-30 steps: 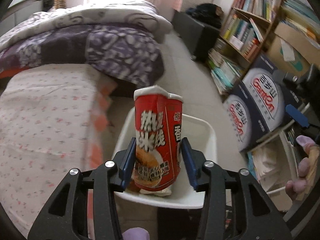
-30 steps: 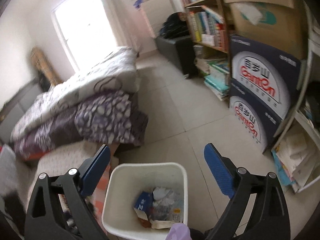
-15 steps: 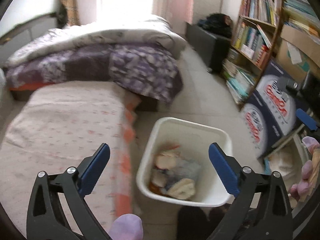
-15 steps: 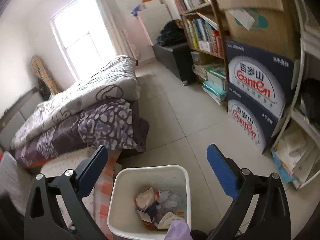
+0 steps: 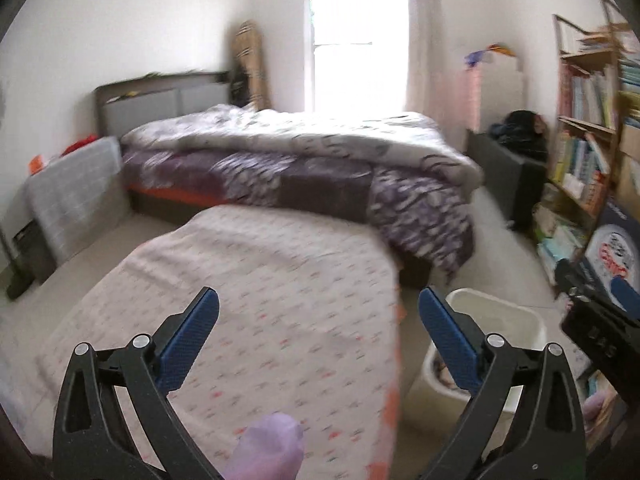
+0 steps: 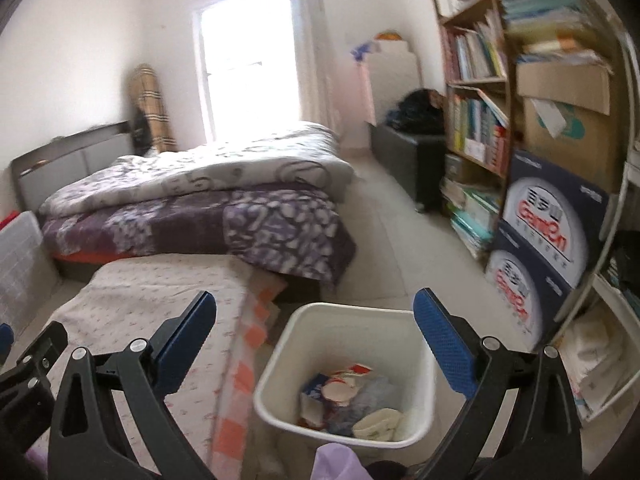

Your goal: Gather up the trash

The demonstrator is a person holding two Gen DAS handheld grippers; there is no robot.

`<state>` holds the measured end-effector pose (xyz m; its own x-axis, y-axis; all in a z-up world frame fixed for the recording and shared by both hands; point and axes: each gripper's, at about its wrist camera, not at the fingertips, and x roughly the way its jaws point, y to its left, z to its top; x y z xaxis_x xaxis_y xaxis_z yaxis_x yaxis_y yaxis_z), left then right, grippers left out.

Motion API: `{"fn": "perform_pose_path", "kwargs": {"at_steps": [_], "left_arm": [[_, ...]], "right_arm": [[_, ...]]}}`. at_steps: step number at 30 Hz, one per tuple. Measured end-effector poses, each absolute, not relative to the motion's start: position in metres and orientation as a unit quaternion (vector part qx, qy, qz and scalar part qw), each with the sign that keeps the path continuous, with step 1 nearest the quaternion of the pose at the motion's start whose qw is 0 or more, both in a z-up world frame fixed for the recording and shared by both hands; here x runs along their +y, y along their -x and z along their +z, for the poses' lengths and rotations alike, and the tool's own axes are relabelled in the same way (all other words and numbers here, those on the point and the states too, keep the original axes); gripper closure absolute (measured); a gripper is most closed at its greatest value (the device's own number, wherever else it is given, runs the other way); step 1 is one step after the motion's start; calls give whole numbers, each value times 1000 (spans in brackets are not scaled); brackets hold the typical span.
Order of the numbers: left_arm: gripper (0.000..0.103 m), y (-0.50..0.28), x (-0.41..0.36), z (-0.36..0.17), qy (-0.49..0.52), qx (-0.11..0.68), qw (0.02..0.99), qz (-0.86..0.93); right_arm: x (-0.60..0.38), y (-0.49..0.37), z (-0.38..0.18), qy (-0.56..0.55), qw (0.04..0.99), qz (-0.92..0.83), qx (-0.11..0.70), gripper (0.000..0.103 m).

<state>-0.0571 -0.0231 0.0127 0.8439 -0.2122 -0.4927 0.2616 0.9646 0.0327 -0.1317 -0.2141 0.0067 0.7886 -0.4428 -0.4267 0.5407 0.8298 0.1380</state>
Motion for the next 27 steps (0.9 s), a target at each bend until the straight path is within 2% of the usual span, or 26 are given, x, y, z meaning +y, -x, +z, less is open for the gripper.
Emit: {"fn": "perform_pose_path", "kwargs": {"at_steps": [12,27], "left_arm": [[7,42,44,-10,-18,291,954,-71],[7,40,57,-5,-17,275,960,-54]], "right_arm": [[-158,102,-5,-85,953,-204,208,7],[-133,93,-11,-64,960,-170,214,7]]}}
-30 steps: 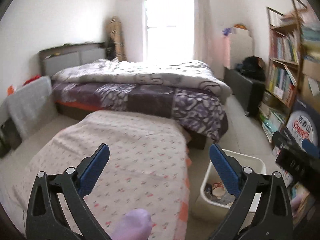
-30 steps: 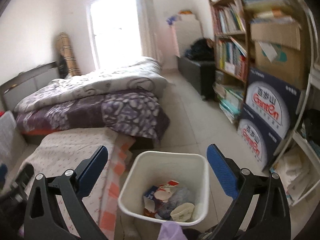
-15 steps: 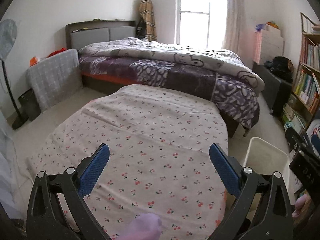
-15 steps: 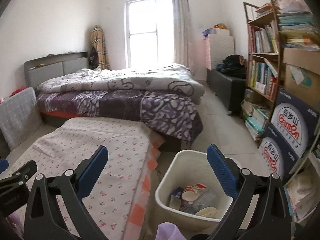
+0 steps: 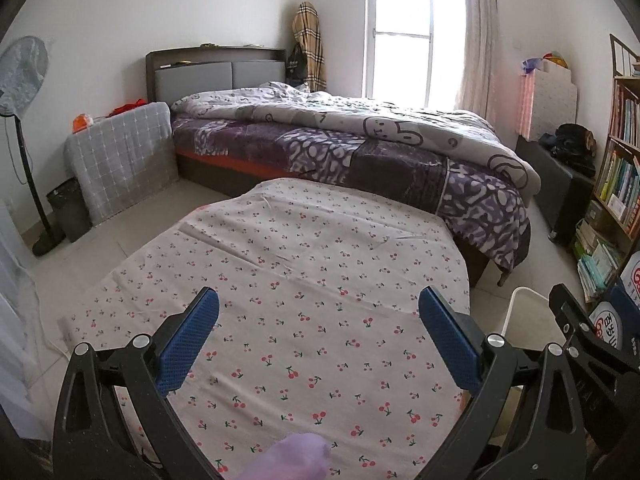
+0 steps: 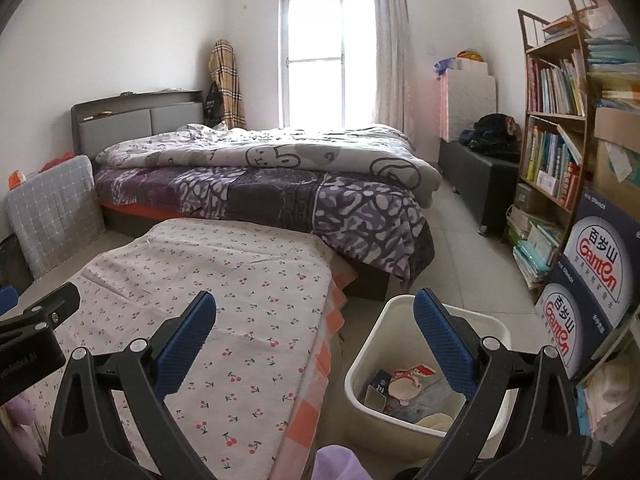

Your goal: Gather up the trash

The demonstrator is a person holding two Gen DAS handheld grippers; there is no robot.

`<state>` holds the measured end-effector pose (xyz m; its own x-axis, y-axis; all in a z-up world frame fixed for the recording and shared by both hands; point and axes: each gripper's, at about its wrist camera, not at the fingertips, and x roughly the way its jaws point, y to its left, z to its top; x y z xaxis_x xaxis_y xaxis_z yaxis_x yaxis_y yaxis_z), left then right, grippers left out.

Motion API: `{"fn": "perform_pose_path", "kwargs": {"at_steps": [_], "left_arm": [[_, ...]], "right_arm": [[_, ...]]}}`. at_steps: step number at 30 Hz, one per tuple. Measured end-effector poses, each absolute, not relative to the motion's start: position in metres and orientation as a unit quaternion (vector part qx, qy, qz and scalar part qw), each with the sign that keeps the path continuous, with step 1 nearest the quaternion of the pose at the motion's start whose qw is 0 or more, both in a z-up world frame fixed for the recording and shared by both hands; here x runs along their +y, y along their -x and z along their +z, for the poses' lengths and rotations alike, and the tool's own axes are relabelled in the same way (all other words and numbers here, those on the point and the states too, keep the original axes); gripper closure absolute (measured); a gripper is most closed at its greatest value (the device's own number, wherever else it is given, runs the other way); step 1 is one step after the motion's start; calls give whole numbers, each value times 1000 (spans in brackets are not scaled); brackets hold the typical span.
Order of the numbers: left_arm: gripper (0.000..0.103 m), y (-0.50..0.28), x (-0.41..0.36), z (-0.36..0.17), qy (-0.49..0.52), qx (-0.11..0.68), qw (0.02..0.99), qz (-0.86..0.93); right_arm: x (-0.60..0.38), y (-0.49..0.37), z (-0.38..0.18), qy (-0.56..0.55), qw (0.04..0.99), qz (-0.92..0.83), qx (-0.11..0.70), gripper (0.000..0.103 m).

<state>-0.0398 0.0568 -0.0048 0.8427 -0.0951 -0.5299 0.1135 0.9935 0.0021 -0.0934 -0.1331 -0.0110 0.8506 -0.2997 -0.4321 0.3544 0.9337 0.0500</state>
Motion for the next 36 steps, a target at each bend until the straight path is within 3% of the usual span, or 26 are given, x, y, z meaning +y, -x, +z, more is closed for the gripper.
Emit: {"fn": "perform_pose_path", "kwargs": {"at_steps": [36], "left_arm": [[7,40,55,-3,-14,276,960,-49]], "right_arm": [[-140,94,-11,-80,958,-172,216,7]]}}
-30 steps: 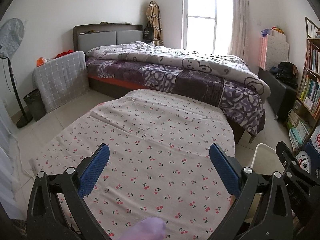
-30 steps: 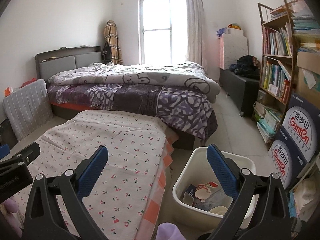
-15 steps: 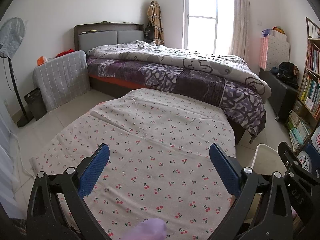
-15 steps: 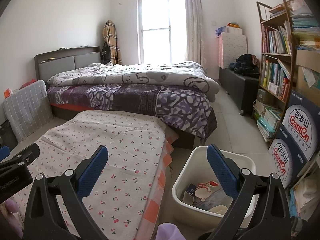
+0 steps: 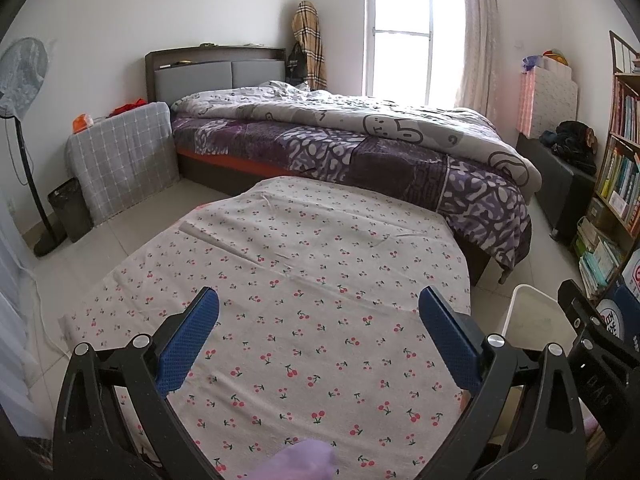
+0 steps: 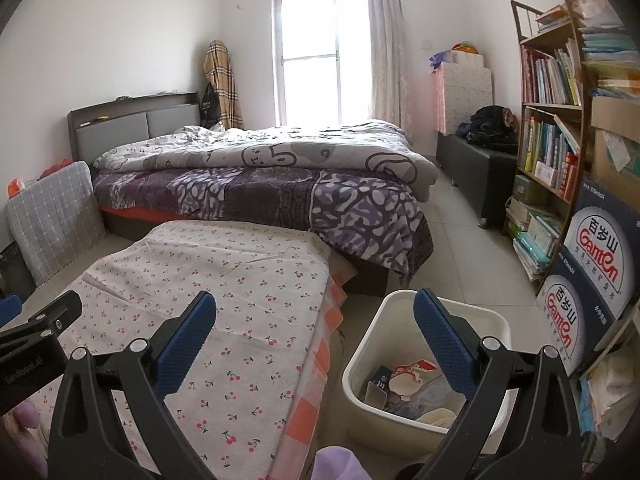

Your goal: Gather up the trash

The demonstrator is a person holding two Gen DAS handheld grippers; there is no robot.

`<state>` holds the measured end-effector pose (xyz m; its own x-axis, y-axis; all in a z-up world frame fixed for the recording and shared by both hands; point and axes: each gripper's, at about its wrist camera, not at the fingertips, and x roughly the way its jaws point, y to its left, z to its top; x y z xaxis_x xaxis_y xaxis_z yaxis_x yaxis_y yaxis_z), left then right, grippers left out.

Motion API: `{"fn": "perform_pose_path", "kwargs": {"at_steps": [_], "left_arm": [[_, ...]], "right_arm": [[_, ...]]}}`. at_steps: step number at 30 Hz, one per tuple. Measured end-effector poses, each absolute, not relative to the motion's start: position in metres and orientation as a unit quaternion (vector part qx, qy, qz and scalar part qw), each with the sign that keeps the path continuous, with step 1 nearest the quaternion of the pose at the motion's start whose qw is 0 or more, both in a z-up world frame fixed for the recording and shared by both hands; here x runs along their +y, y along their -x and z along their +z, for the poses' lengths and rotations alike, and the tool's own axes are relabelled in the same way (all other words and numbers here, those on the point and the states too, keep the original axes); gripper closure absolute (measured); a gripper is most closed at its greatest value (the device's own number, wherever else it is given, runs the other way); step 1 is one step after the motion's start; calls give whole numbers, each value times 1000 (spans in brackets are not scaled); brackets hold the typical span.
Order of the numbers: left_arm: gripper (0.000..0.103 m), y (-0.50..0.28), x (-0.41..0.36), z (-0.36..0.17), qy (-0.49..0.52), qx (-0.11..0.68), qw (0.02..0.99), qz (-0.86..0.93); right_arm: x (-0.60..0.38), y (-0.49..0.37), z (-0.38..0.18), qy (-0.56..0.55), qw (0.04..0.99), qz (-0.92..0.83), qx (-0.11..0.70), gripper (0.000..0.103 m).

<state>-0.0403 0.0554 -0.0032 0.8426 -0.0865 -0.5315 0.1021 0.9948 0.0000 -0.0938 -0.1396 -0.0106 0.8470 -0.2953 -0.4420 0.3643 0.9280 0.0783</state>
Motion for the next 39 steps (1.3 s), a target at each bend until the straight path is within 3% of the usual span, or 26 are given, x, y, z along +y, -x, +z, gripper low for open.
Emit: {"fn": "perform_pose_path", "kwargs": {"at_steps": [39], "left_arm": [[8,43,52,-9,-18,273,959,-76]], "right_arm": [[-145,97,-16,-82,956,-173,222,7]]}}
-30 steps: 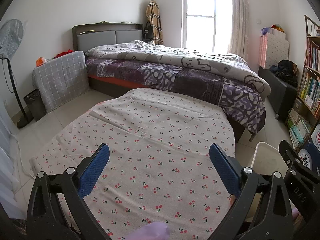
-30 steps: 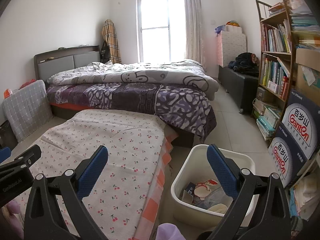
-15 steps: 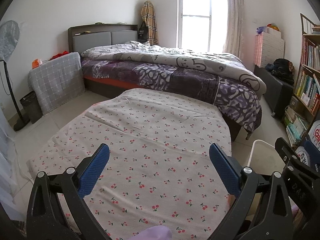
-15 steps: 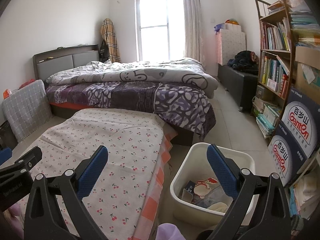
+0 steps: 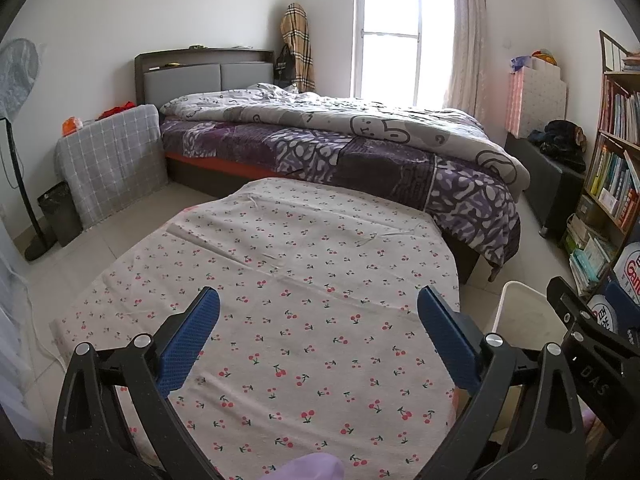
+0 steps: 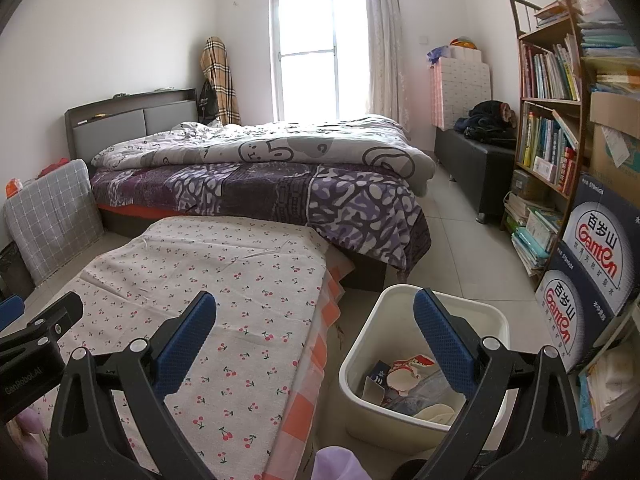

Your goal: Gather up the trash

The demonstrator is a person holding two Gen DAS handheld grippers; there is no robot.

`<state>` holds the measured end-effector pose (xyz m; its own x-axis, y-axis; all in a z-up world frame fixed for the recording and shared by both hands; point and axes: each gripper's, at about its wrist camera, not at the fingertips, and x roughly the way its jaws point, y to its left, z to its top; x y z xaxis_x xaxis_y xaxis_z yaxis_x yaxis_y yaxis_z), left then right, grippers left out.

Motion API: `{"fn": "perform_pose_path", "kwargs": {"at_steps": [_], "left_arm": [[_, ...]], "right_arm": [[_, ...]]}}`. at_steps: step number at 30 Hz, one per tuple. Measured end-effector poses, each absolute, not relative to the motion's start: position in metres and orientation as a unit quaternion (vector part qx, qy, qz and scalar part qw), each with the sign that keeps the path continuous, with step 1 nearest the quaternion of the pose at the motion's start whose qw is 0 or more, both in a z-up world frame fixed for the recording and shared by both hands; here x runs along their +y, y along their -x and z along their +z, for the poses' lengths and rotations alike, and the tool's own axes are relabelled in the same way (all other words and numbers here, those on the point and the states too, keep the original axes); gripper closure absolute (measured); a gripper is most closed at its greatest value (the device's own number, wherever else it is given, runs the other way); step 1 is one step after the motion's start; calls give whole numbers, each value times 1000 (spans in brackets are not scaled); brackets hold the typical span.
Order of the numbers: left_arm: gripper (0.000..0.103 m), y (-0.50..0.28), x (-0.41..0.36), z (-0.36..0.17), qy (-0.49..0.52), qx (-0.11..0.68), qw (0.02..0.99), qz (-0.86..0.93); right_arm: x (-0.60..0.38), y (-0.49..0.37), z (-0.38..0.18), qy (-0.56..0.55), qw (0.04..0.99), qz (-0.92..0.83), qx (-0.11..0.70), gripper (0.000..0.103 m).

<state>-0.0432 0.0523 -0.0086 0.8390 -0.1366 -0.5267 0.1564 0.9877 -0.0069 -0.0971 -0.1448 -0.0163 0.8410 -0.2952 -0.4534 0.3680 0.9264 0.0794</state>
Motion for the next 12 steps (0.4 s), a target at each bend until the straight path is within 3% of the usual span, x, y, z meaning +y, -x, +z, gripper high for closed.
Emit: {"fn": "perform_pose_path", "kwargs": {"at_steps": [12], "left_arm": [[7,39,57,-10,-7,283,957,-67]], "right_arm": [[-148,98,-19,-86,955,-178,223,7]]}}
